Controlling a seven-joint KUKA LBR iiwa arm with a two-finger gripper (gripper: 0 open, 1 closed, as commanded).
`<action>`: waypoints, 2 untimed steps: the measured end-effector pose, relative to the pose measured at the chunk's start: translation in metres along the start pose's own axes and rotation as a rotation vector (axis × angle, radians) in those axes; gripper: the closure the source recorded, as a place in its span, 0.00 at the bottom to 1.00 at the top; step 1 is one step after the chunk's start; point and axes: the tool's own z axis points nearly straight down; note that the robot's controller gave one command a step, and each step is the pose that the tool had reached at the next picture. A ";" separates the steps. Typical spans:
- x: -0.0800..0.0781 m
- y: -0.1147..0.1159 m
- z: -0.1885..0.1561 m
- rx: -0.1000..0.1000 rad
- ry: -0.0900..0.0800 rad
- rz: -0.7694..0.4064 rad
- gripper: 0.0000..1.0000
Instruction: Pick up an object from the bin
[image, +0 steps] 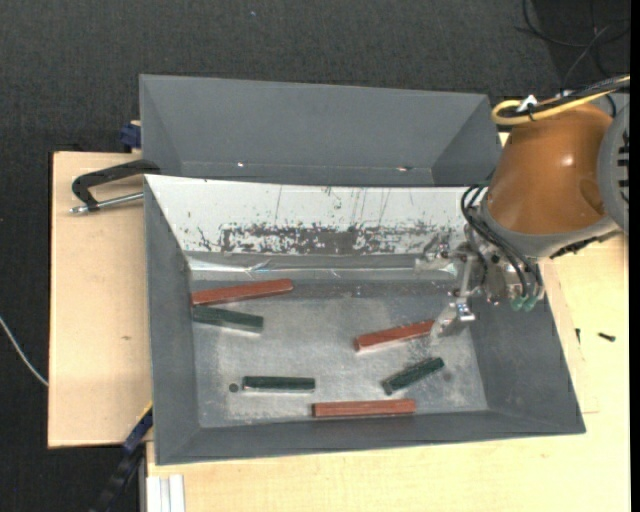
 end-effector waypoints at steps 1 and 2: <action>-0.020 -0.005 0.052 -0.001 0.003 -0.197 0.00; -0.017 0.028 0.100 0.001 0.012 -0.191 1.00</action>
Offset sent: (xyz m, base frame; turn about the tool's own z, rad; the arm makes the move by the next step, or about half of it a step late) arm 0.0141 0.0303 -0.1057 -0.1913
